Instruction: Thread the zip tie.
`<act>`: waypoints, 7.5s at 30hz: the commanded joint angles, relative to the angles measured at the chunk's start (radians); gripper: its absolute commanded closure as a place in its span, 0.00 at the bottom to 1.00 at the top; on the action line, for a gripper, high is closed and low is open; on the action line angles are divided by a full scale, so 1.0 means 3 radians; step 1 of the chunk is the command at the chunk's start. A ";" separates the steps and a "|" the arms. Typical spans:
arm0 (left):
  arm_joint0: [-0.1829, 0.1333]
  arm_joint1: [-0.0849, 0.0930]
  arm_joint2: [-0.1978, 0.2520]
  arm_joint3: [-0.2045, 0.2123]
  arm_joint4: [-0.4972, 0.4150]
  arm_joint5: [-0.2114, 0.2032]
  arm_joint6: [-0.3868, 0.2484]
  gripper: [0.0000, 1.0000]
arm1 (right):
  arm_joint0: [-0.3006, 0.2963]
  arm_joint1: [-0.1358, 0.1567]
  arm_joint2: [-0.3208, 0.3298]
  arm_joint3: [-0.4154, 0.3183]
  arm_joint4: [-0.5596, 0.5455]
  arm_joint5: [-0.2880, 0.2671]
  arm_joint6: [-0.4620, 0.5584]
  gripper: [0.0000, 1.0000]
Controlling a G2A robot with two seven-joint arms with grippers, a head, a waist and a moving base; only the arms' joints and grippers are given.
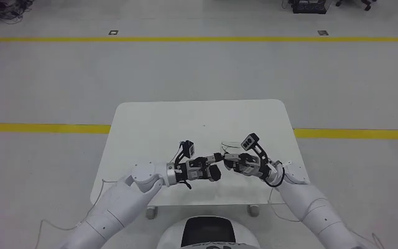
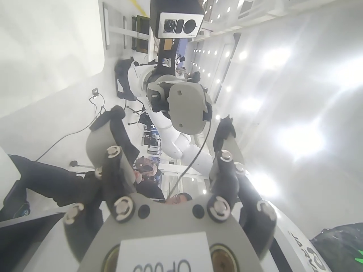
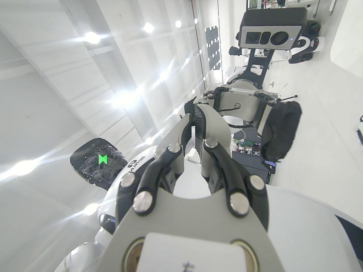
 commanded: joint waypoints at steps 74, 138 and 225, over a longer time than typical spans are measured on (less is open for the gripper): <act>0.0012 0.0040 -0.0022 0.0000 0.0099 0.0024 0.0038 1.00 | -0.0015 0.0022 0.0085 -0.0070 -0.0702 0.0350 -0.0152 1.00; 0.0016 0.0002 -0.0392 -0.0045 0.1339 -0.0893 -0.0126 1.00 | -0.0108 0.0038 0.0231 -0.0065 -0.0434 0.0327 -0.0008 0.00; 0.0047 -0.0006 -0.0437 -0.0161 0.1220 -0.0893 -0.0163 1.00 | 0.1090 -0.0299 -0.0714 -0.0223 -0.5475 0.1988 -0.1208 0.00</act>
